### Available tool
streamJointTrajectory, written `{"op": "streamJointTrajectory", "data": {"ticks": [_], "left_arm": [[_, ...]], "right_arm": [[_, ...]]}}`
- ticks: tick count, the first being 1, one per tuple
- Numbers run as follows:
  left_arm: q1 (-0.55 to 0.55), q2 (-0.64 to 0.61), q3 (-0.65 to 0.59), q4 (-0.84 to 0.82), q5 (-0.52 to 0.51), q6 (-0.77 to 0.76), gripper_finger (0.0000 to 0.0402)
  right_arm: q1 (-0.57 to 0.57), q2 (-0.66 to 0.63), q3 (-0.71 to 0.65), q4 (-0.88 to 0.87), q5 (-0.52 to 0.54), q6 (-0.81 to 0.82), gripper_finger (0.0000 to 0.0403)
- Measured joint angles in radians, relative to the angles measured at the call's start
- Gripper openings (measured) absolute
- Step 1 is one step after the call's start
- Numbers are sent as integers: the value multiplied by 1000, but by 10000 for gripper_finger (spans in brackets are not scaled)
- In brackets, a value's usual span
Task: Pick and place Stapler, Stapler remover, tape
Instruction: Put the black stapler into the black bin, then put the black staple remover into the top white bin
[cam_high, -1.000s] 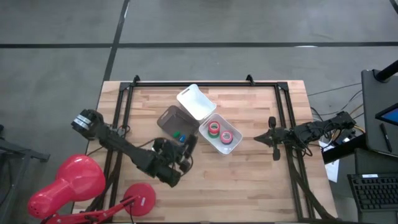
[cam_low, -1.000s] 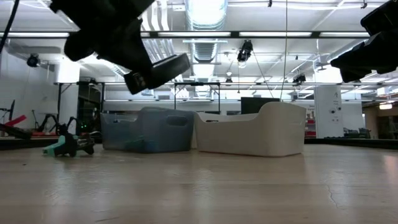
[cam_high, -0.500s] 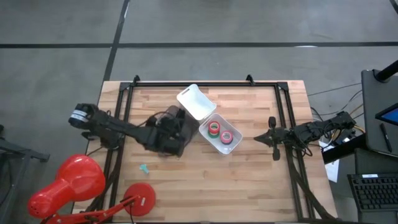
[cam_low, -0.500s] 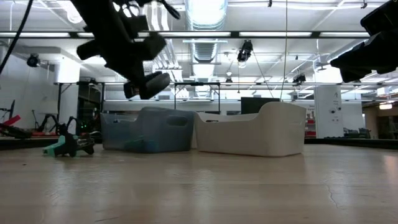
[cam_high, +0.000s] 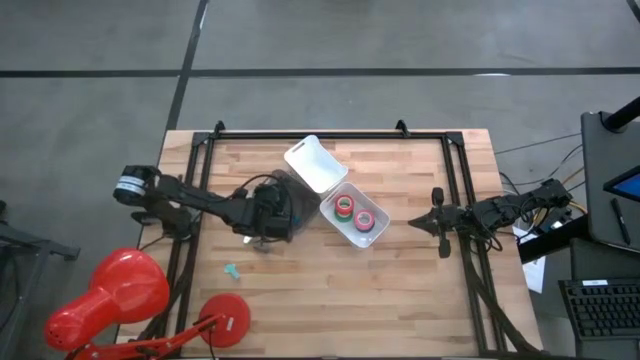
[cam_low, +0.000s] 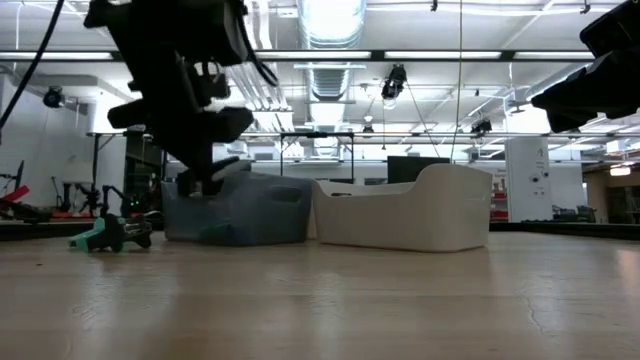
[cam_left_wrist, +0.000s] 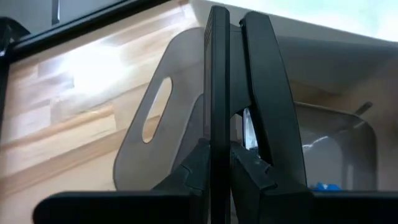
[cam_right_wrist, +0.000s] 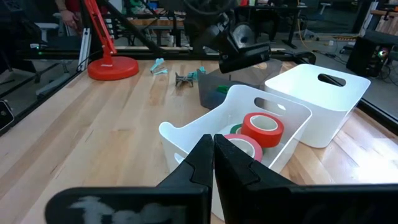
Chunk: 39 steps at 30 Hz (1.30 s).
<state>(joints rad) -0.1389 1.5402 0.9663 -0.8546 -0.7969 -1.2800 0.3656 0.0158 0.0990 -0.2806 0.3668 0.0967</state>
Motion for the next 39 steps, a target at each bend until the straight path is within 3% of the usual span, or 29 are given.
{"op": "streamJointTrajectory", "data": {"ticks": [13, 22, 32, 39], "left_arm": [[22, 0, -151, 261, -4, 23, 51], [22, -1, -150, 279, -6, 23, 59], [21, -6, -142, 280, -10, 54, 112], [-46, -60, -83, 279, 33, 232, 132]], "right_arm": [[0, 0, 0, 0, 0, 0, 8], [0, 0, 0, 0, 0, 0, 8], [0, 0, 0, 0, 0, 0, 8], [0, 0, 0, 0, 0, 0, 8]]}}
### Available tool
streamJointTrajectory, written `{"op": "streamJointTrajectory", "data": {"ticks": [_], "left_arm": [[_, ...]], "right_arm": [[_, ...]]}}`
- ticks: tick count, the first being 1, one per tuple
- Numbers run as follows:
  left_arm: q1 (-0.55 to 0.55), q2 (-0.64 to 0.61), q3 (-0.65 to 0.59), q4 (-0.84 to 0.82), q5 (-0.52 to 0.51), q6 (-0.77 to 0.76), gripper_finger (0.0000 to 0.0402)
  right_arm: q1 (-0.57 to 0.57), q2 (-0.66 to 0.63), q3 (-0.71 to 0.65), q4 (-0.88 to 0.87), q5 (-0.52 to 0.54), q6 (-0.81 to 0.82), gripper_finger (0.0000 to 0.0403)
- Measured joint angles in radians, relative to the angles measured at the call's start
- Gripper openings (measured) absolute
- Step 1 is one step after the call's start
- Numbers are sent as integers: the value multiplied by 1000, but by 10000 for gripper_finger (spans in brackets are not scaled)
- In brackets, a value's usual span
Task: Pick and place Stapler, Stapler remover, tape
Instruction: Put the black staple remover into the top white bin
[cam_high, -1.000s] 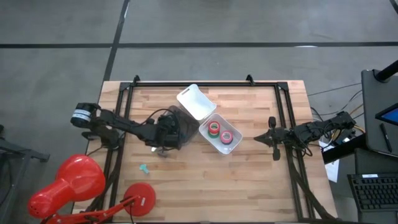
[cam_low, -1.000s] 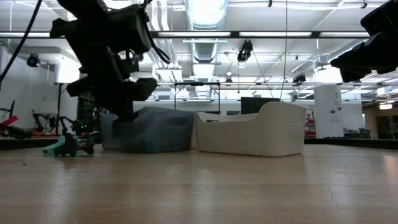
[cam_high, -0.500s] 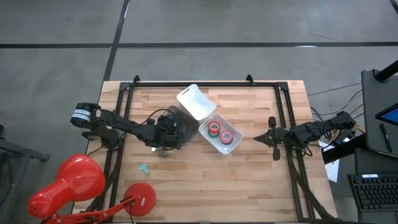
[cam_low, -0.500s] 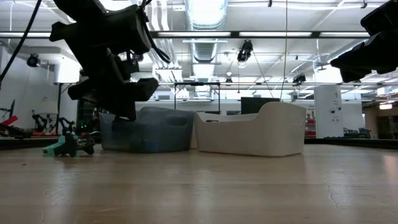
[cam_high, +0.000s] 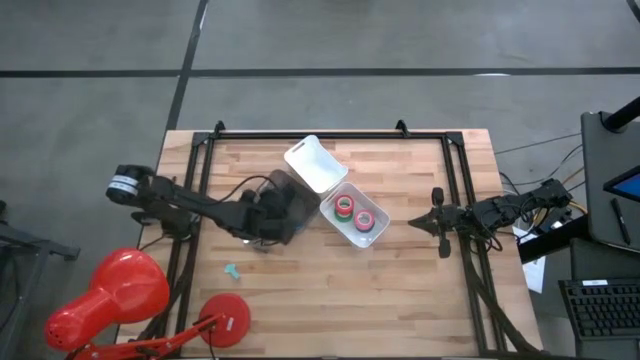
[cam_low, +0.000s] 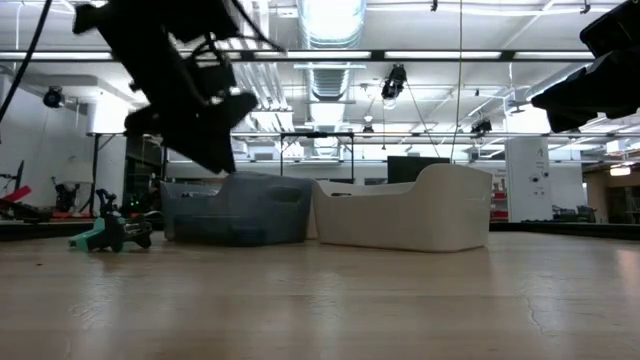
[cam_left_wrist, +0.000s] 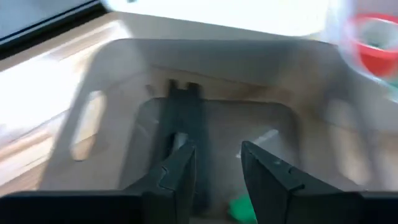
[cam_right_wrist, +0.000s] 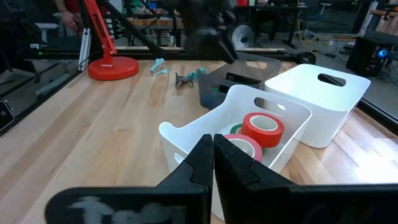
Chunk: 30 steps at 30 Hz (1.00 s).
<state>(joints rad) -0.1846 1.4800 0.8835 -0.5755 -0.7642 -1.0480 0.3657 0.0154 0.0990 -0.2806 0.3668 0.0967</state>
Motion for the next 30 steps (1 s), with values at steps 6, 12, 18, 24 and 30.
{"op": "streamJointTrajectory", "data": {"ticks": [6, 12, 18, 24, 30], "left_arm": [[-122, -69, 23, 0, 138, 172, 131], [-226, -101, -5, 0, 367, 292, 127], [-280, -89, -48, -30, 438, 345, 126], [-296, -84, -93, -63, 437, 341, 118], [-296, -84, -129, -75, 436, 445, 107]], "right_arm": [[0, 0, 0, 0, 0, 0, 8], [0, 0, 0, 0, 0, 0, 8], [0, 0, 0, 0, 0, 0, 8], [0, 0, 0, 0, 0, 0, 8], [0, 0, 0, 0, 0, 0, 8]]}}
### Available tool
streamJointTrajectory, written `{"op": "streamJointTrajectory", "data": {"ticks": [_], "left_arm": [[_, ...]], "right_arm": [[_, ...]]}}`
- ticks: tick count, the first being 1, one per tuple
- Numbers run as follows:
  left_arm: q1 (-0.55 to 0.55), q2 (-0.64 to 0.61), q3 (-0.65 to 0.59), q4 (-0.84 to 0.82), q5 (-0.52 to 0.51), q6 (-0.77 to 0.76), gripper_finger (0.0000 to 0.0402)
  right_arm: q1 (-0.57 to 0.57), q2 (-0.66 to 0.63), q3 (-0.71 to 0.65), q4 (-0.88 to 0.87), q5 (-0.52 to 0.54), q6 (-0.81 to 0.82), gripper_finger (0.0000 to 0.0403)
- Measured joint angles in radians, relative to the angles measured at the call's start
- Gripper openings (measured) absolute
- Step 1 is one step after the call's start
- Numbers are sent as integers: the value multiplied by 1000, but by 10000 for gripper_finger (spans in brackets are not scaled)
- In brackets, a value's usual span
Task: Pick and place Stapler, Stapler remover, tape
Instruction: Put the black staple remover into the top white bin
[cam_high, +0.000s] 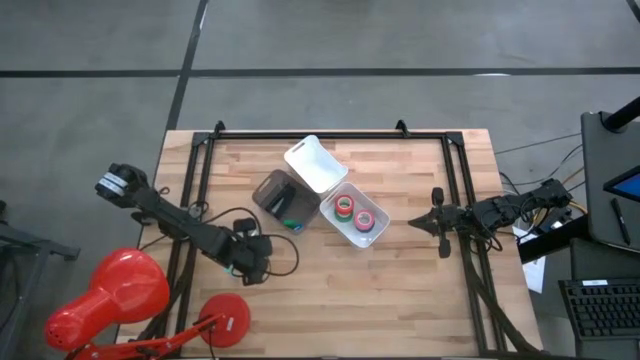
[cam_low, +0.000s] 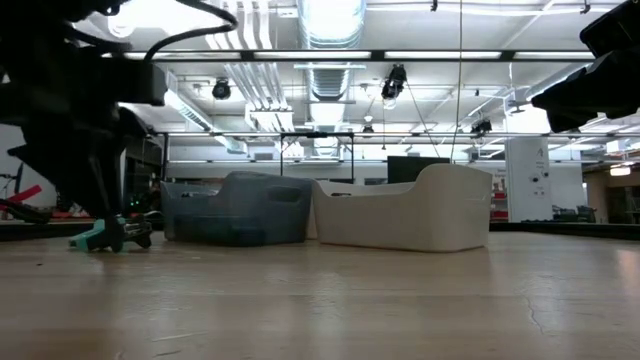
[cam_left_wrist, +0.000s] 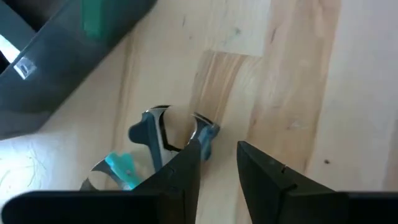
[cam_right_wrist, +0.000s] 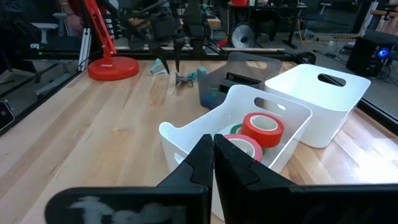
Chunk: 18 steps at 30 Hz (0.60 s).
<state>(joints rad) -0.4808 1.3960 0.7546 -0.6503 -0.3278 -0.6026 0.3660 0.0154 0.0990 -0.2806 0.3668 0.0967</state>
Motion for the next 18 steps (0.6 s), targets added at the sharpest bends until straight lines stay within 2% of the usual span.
{"op": "streamJointTrajectory", "data": {"ticks": [18], "left_arm": [[1, 0, -40, 49, -55, -1, 103]], "right_arm": [[0, 0, 0, 0, 0, 0, 8]]}}
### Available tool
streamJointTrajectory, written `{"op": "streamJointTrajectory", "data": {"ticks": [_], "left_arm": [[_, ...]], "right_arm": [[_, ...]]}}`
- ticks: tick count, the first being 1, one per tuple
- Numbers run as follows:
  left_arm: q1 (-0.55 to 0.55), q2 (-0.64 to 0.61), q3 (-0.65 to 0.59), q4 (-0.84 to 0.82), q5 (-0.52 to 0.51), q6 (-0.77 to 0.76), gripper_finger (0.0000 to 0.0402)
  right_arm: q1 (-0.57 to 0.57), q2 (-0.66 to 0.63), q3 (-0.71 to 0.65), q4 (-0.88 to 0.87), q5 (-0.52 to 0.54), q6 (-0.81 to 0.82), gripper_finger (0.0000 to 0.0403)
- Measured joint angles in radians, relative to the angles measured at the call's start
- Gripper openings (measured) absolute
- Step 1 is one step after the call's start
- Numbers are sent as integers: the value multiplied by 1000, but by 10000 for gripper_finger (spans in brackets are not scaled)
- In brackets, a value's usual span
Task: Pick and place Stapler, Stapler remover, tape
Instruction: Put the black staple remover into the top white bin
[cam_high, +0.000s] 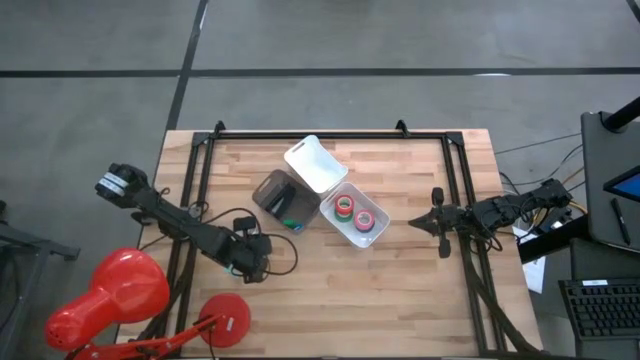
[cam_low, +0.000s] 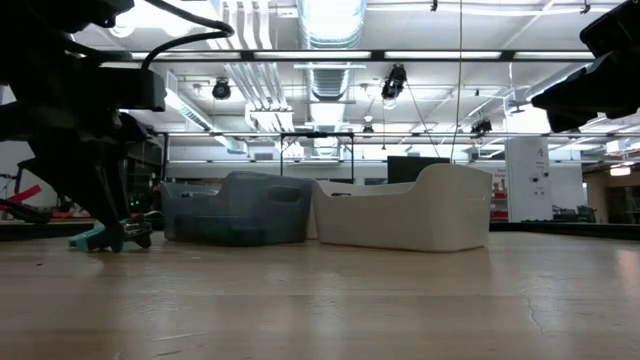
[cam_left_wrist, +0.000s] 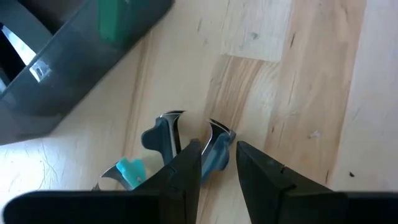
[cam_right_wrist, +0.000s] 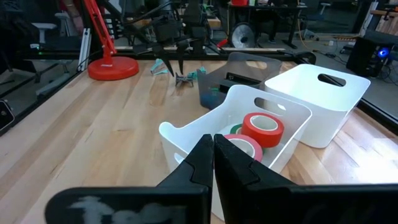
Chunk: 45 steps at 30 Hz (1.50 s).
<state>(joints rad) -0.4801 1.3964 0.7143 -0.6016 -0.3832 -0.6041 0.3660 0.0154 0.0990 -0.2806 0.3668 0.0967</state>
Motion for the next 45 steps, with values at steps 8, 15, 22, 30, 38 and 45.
{"op": "streamJointTrajectory", "data": {"ticks": [8, 15, 22, 30, 38, 45], "left_arm": [[0, 22, -1, 0, 0, -1, 103], [0, 36, -1, 4, -1, -2, 103], [0, 36, -1, 7, -4, -7, 103], [0, 36, -1, 7, -4, -28, 81], [0, 36, -1, 8, -14, -31, 8], [0, 36, 20, 10, -10, -51, 6]], "right_arm": [[0, 0, 0, 0, 0, 0, 8], [0, 0, 0, 0, 0, 0, 8], [0, 0, 0, 0, 0, 0, 8], [0, 0, 0, 0, 0, 0, 8], [0, 0, 0, 0, 0, 0, 8], [0, 0, 0, 0, 0, 0, 8]]}}
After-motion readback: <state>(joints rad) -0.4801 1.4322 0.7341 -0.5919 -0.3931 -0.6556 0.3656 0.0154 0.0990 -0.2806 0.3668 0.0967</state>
